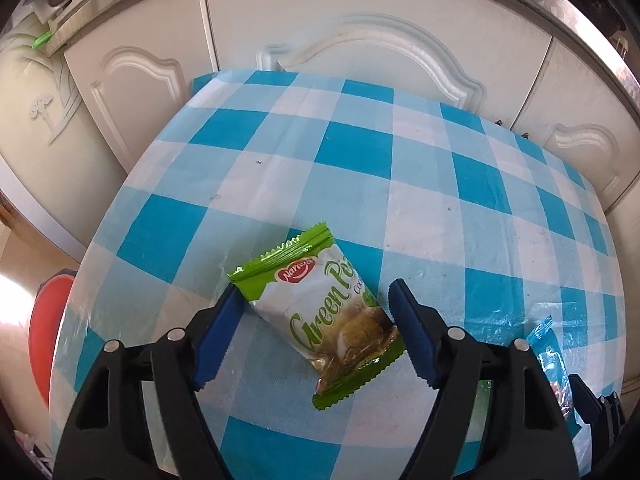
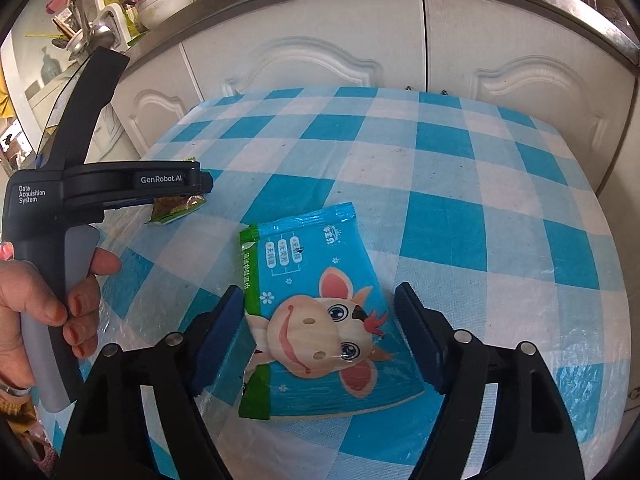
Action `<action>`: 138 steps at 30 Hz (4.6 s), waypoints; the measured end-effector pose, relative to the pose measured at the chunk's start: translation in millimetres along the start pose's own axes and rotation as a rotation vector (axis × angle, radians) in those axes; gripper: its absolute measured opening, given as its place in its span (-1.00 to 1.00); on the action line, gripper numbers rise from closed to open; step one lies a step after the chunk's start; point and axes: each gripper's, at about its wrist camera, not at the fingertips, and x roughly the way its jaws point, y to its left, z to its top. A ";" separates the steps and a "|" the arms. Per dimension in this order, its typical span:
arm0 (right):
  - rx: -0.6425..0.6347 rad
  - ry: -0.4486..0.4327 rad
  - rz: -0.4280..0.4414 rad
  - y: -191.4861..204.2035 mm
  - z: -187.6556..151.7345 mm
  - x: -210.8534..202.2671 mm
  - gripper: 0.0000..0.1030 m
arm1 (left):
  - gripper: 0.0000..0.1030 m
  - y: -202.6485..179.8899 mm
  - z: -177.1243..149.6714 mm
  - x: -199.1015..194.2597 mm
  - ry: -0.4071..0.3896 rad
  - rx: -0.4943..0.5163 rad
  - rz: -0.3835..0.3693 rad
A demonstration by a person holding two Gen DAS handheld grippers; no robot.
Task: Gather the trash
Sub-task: 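Grasp the green snack packet with the left tool while the right tool grasps the cow wipes packet, then lift both packets and carry them toward the orange bucket, then release the cow wipes packet with the right tool while the left tool releases the snack packet into the bucket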
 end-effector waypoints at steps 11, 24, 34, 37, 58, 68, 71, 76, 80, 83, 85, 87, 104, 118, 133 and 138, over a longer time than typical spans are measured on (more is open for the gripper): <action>0.008 -0.006 0.003 -2.1 -0.8 -1.8 0.33 | -0.04 5.7 -4.0 -5.2 -0.044 0.017 -0.029; 0.037 -0.017 0.004 -4.9 -1.9 -2.6 0.12 | -0.21 36.5 -18.8 -17.0 -0.067 0.006 -0.144; 0.089 -0.034 0.041 -13.0 -3.8 -6.3 0.07 | -0.21 58.4 -42.6 -32.3 -0.081 0.037 -0.170; 0.124 -0.043 0.055 -20.0 -4.6 -8.1 0.05 | -0.21 63.9 -49.0 -38.1 -0.084 0.047 -0.182; 0.319 -0.128 0.122 -41.0 -17.5 -25.1 0.03 | -0.21 109.1 -82.4 -64.7 -0.118 0.045 -0.226; 0.369 -0.116 0.125 -34.2 -25.7 -28.7 0.03 | -0.21 135.0 -90.3 -77.8 -0.169 0.036 -0.197; 0.366 -0.114 0.124 -31.3 -26.1 -30.3 0.03 | -0.21 140.8 -92.4 -80.5 -0.182 0.039 -0.185; 0.334 -0.120 0.112 -15.3 -21.9 -37.8 0.03 | -0.21 150.3 -95.2 -84.9 -0.201 0.036 -0.175; 0.298 -0.128 0.113 3.5 -15.7 -43.2 0.03 | -0.21 160.6 -96.3 -87.6 -0.210 0.025 -0.175; 0.267 -0.127 0.121 21.0 -11.1 -45.0 0.03 | -0.21 169.3 -97.2 -90.5 -0.224 0.018 -0.169; 0.245 -0.124 0.128 33.3 -7.7 -44.8 0.03 | -0.21 176.7 -98.0 -92.1 -0.229 0.009 -0.168; 0.233 -0.120 0.145 44.9 -4.5 -44.1 0.03 | -0.21 183.5 -99.0 -93.5 -0.233 -0.001 -0.166; 0.050 -0.045 0.260 158.7 15.5 -19.2 0.03 | -0.21 260.6 -115.9 -99.4 -0.245 -0.113 -0.113; -0.130 0.030 0.382 258.0 30.6 8.1 0.03 | -0.21 340.3 -126.5 -94.6 -0.252 -0.261 -0.025; -0.316 0.130 0.462 350.9 28.6 52.5 0.04 | -0.21 379.5 -120.1 -58.1 -0.205 -0.344 -0.015; -0.346 0.150 0.463 365.2 22.9 65.8 0.13 | -0.21 381.8 -114.3 -31.4 -0.164 -0.350 -0.030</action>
